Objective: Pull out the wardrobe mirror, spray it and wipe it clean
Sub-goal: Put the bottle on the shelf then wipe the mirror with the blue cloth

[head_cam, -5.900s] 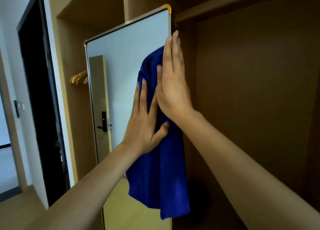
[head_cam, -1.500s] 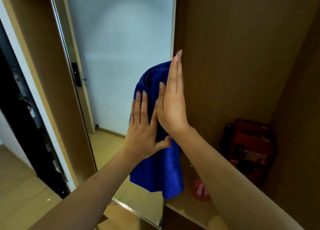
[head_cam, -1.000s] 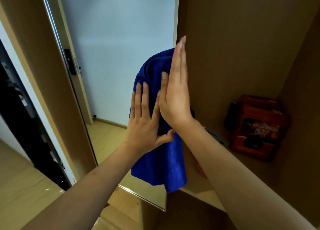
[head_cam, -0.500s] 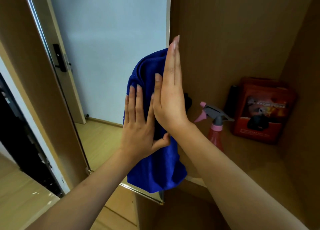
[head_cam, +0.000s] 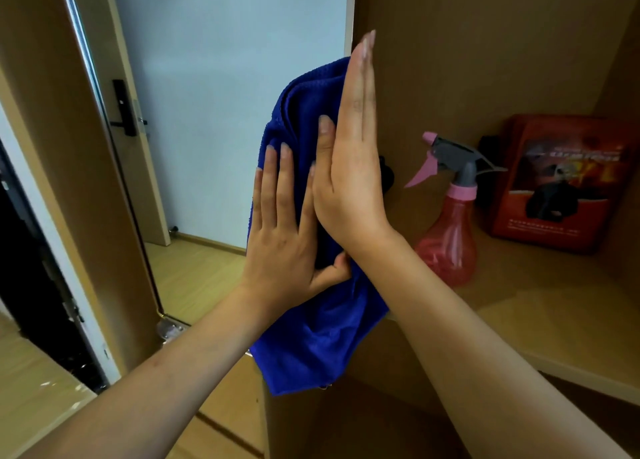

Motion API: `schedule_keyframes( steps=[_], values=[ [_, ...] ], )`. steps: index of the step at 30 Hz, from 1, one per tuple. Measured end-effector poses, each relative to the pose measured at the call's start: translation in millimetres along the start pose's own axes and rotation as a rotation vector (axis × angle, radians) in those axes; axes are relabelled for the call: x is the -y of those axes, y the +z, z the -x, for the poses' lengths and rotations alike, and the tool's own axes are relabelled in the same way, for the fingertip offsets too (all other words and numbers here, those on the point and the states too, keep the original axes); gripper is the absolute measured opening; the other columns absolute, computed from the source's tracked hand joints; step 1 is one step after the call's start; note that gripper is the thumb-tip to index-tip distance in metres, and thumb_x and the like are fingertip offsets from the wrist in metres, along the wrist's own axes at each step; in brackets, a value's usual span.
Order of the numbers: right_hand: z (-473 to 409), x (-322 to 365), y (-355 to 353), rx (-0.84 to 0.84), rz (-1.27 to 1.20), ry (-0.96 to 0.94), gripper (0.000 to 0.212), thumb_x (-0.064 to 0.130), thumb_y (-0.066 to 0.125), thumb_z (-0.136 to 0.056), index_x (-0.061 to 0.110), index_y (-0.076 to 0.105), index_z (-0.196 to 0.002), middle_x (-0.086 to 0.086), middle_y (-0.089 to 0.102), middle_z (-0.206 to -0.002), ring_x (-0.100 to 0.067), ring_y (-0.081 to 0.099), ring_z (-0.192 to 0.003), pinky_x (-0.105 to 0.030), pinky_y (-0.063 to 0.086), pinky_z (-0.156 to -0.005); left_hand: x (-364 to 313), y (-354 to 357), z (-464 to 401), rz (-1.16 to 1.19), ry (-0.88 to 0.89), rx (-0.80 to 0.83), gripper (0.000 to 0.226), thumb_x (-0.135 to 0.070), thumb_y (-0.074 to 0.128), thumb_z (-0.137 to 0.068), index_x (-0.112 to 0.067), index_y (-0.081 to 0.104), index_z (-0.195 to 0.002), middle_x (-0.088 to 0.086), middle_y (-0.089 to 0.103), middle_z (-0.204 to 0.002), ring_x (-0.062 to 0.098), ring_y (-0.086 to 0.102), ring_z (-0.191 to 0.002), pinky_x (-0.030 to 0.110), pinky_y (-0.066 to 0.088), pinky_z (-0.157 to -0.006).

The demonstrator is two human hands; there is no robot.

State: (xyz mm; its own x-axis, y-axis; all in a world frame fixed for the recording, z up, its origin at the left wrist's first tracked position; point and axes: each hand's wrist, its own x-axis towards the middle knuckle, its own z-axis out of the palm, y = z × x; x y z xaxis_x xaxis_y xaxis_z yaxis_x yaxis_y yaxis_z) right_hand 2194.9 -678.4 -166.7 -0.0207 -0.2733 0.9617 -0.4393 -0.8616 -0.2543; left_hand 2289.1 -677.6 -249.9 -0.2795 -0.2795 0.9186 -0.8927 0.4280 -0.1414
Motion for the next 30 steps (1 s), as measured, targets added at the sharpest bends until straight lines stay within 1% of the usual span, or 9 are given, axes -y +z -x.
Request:
schedule_keyframes(
  steps=[3, 9, 15, 21, 27, 30],
  values=[
    [16.1, -4.8, 2.1, -0.004, -0.014, -0.015, 0.053, 0.006, 0.033, -0.103, -0.010, 0.010, -0.149, -0.026, 0.008, -0.159, -0.027, 0.008, -0.148, -0.022, 0.007, -0.119, -3.3, 5.6, 14.5, 0.001, -0.001, -0.014, 0.092, -0.057, 0.045, -0.085, -0.001, 0.013, -0.150, 0.032, 0.007, -0.152, 0.049, 0.010, -0.144, 0.056, 0.015, -0.119],
    [35.0, -9.8, 2.7, 0.009, -0.035, -0.025, 0.055, 0.007, 0.032, -0.104, -0.010, 0.006, -0.149, -0.026, 0.003, -0.159, -0.026, 0.004, -0.148, -0.018, 0.003, -0.118, -6.6, 10.0, 28.6, 0.010, 0.007, -0.036, 0.091, -0.051, 0.049, -0.084, -0.002, 0.011, -0.150, 0.034, 0.010, -0.153, 0.048, 0.008, -0.145, 0.054, 0.011, -0.120],
    [46.4, -15.8, 3.6, 0.025, -0.065, -0.032, 0.057, 0.009, 0.033, -0.104, -0.007, 0.003, -0.150, -0.022, -0.001, -0.161, -0.022, 0.001, -0.149, -0.014, 0.001, -0.116, -10.3, 15.2, 39.7, 0.046, 0.000, -0.047, 0.085, -0.046, 0.045, -0.087, 0.000, 0.010, -0.150, 0.034, 0.009, -0.154, 0.046, 0.004, -0.146, 0.055, 0.012, -0.119],
    [56.1, -18.7, 3.6, 0.049, -0.082, -0.025, 0.059, 0.009, 0.033, -0.104, -0.002, 0.000, -0.151, -0.017, -0.003, -0.162, -0.018, -0.001, -0.149, -0.011, 0.000, -0.114, -14.3, 18.8, 50.8, 0.061, -0.026, -0.040, 0.084, -0.047, 0.040, -0.088, -0.002, 0.007, -0.151, 0.030, 0.005, -0.156, 0.042, 0.001, -0.147, 0.054, 0.011, -0.120],
    [59.2, -20.3, 3.5, 0.055, -0.084, -0.035, 0.059, 0.011, 0.032, -0.105, 0.001, -0.002, -0.152, -0.013, -0.004, -0.163, -0.013, -0.003, -0.149, -0.009, -0.001, -0.113, -14.3, 20.3, 54.9, 0.068, -0.025, -0.036, 0.084, -0.046, 0.040, -0.088, -0.003, 0.006, -0.152, 0.027, 0.001, -0.158, 0.039, -0.003, -0.148, 0.051, 0.009, -0.121],
    [52.2, -18.7, 3.6, 0.055, -0.073, -0.042, 0.059, 0.013, 0.031, -0.105, 0.003, -0.002, -0.153, -0.011, -0.005, -0.163, -0.005, -0.004, -0.146, -0.006, -0.002, -0.111, -10.0, 17.3, 48.9, 0.046, -0.014, -0.025, 0.085, -0.047, 0.041, -0.088, -0.005, 0.005, -0.152, 0.025, -0.001, -0.159, 0.037, -0.004, -0.149, 0.051, 0.009, -0.121]
  ],
)
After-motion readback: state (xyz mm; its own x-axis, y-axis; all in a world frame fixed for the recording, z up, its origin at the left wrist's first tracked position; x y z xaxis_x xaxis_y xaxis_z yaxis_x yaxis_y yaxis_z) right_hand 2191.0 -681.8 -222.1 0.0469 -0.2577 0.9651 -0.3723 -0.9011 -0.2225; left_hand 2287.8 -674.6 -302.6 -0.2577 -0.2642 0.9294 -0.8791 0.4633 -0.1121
